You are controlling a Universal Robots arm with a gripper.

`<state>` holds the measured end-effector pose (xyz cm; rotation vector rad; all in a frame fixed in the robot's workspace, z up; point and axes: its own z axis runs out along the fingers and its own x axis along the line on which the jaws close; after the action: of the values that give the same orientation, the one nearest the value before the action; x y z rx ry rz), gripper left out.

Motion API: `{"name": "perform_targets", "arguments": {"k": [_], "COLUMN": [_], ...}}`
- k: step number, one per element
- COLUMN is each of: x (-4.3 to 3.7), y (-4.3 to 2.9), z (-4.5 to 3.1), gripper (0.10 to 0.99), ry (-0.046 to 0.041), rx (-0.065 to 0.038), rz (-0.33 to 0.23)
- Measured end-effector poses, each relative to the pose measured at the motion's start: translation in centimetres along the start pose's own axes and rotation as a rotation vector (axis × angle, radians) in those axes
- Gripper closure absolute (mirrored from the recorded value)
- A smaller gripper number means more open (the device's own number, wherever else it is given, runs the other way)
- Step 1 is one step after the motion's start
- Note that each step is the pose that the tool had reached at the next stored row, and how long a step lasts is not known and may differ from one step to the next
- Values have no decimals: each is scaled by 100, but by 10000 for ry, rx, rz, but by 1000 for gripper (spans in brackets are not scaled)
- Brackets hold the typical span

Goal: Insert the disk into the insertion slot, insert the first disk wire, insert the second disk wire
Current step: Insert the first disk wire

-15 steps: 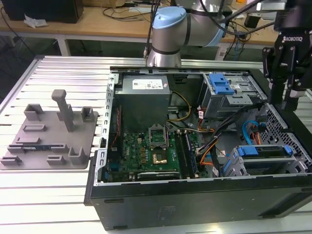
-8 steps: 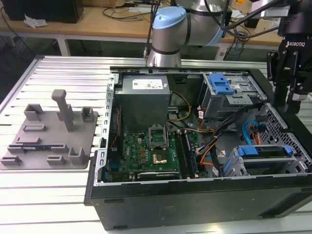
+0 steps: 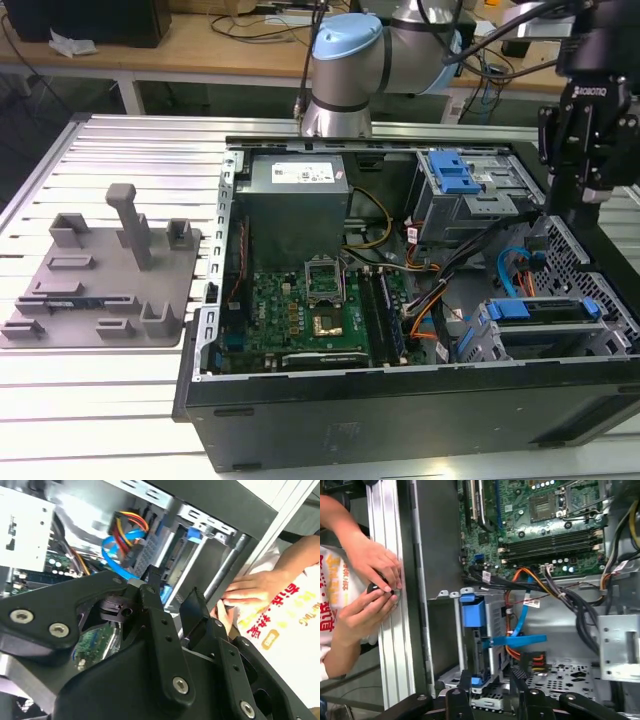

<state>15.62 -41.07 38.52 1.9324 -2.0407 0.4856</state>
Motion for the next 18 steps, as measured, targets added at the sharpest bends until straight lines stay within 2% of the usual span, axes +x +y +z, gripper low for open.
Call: {"name": "perform_targets", "arguments": {"k": [3,4,5,7,10,14,18], "x": [-153,-199,-230,-284,-316,-329,-344], "y": [15,18,21,34,74,76,78], "z": [-19,-17,-25,-33,-18,8,40], "gripper": [651,651,651,651,651,651,651], "ry": [39,95,232,301,375,443,467], "rx": [5,35,57,76,161,125,208], "rz": [-4,-61,-92,-104,13,388,600]}}
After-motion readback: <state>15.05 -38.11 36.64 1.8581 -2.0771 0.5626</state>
